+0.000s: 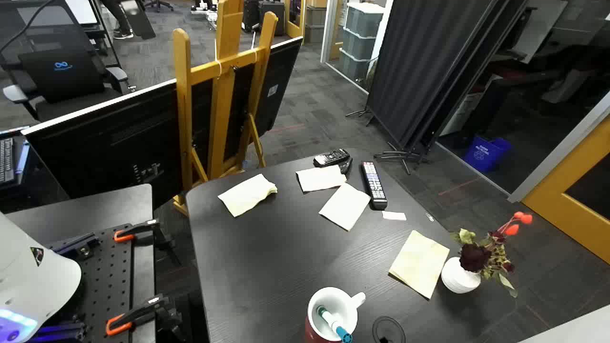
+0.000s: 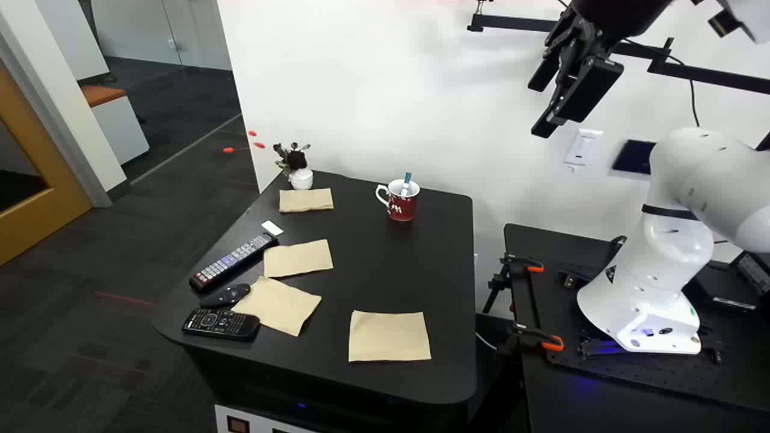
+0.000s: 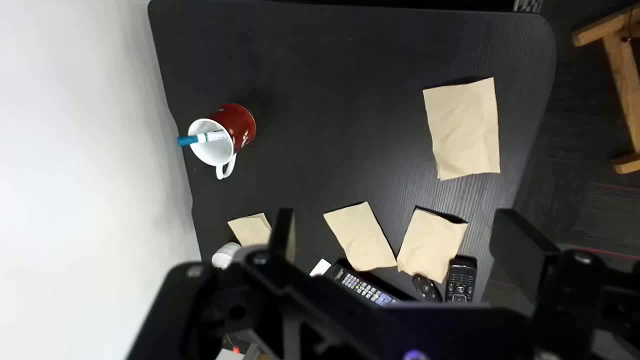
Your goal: Take the pen out of the cup and put it on the table
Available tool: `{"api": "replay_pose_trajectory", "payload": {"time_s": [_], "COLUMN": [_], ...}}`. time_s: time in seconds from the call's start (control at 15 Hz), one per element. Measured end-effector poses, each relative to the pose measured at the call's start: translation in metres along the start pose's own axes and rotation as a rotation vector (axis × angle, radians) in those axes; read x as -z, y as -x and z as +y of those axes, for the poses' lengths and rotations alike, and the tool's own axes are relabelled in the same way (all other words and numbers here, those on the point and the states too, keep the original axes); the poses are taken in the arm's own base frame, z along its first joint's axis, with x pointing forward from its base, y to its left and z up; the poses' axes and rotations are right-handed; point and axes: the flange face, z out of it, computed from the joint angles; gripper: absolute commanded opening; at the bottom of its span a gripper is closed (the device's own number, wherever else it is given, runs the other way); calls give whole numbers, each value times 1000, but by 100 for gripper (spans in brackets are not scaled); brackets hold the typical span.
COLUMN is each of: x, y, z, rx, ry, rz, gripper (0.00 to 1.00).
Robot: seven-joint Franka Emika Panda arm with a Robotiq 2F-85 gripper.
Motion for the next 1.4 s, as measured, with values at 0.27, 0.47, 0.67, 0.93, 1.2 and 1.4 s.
{"api": "replay_pose_trajectory", "payload": {"time_s": [0.27,0.47,0.67,0.93,1.2,1.4], "x": [0,0,-1,-12,-36,-63], "y": [0,0,-1,-8,-24,-40], "z": [0,0,2,17,44,61], "rx": [0,0,-11,-78,-205,-320], "ry": [0,1,-2,-13,-29,-38], "rz": [0,0,-3,-24,-61,-74], "gripper": [100,100,100,100,100,100]}}
